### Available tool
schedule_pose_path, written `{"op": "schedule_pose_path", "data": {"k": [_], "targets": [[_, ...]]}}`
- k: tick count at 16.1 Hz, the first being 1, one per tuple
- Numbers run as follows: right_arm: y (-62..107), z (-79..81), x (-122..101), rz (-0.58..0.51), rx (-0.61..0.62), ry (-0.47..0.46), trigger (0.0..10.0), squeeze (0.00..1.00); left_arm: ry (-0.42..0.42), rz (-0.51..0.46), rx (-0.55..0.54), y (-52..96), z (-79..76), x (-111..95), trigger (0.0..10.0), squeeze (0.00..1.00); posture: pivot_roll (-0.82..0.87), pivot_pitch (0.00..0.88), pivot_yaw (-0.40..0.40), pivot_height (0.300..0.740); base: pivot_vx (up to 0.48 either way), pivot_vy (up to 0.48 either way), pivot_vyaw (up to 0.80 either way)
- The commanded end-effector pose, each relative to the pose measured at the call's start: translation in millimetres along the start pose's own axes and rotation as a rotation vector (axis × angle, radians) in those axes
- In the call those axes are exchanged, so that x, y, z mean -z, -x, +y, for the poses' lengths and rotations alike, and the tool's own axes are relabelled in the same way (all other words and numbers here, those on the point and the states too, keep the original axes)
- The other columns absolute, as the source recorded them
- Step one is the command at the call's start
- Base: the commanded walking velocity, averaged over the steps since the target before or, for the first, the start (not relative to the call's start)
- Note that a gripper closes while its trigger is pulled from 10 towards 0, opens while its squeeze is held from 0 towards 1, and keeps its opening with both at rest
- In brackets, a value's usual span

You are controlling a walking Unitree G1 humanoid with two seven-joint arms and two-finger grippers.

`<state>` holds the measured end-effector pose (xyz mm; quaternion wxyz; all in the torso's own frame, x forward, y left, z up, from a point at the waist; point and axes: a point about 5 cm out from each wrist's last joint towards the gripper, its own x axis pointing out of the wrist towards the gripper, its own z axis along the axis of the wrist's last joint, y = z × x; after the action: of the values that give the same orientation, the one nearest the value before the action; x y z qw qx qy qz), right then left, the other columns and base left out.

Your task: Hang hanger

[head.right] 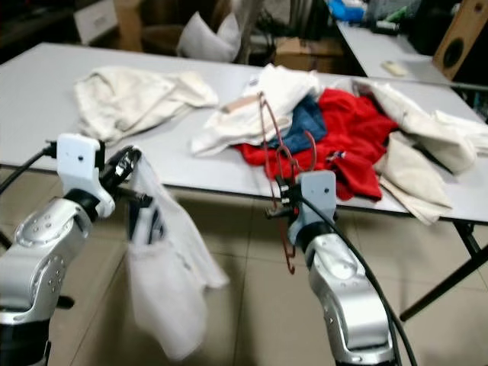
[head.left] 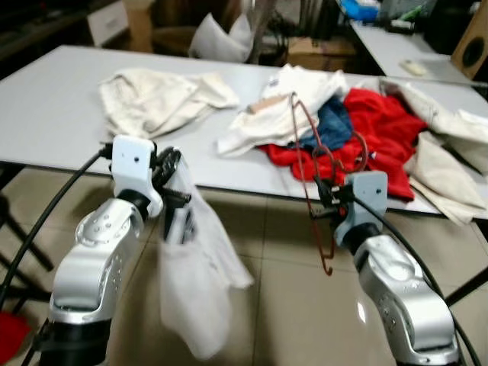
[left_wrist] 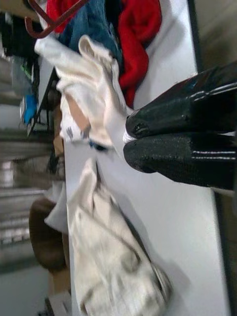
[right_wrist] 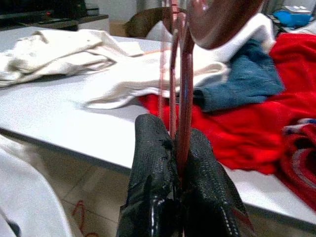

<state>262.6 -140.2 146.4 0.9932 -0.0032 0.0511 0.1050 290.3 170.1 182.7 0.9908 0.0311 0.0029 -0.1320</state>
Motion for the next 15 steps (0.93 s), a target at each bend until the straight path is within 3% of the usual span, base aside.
{"op": "schedule_pose_path", "data": {"k": [1, 6, 8, 12, 15], "targets": [[2.3, -8.9, -4, -0.016, 0.017, 0.012, 10.0, 0.0, 0.003, -0.032, 0.049, -5.8, -10.1, -9, 10.0, 0.0, -0.12, 0.0, -0.016, 0.74, 0.352, 0.0, 0.0], [3.3, -7.0, -18, -0.052, -0.09, 0.017, 10.0, 0.0, -0.007, -0.06, 0.065, -10.8, -9.7, -19, 10.0, 0.0, -0.13, 0.0, -0.018, 0.74, 0.355, 0.0, -0.68], [7.1, -13.3, -27, -0.044, -0.216, 0.158, 10.0, 0.0, -0.02, -0.088, 0.08, -18.5, -8.5, -28, 10.0, 0.0, -0.13, 0.0, -0.013, 0.74, 0.354, 0.0, 0.0], [28.0, -36.2, -52, -0.052, -0.369, 0.286, 10.0, 0.0, -0.043, -0.133, 0.122, -33.5, -9.4, -47, 10.0, 0.0, -0.14, 0.0, -0.008, 0.74, 0.353, 0.0, 0.0], [44.6, -41.3, -69, -0.048, -0.529, 0.35, 10.0, 0.0, -0.077, -0.173, 0.124, -48.7, -1.8, -65, 10.0, 0.0, -0.14, 0.0, -0.006, 0.74, 0.351, 0.0, 0.0]]}}
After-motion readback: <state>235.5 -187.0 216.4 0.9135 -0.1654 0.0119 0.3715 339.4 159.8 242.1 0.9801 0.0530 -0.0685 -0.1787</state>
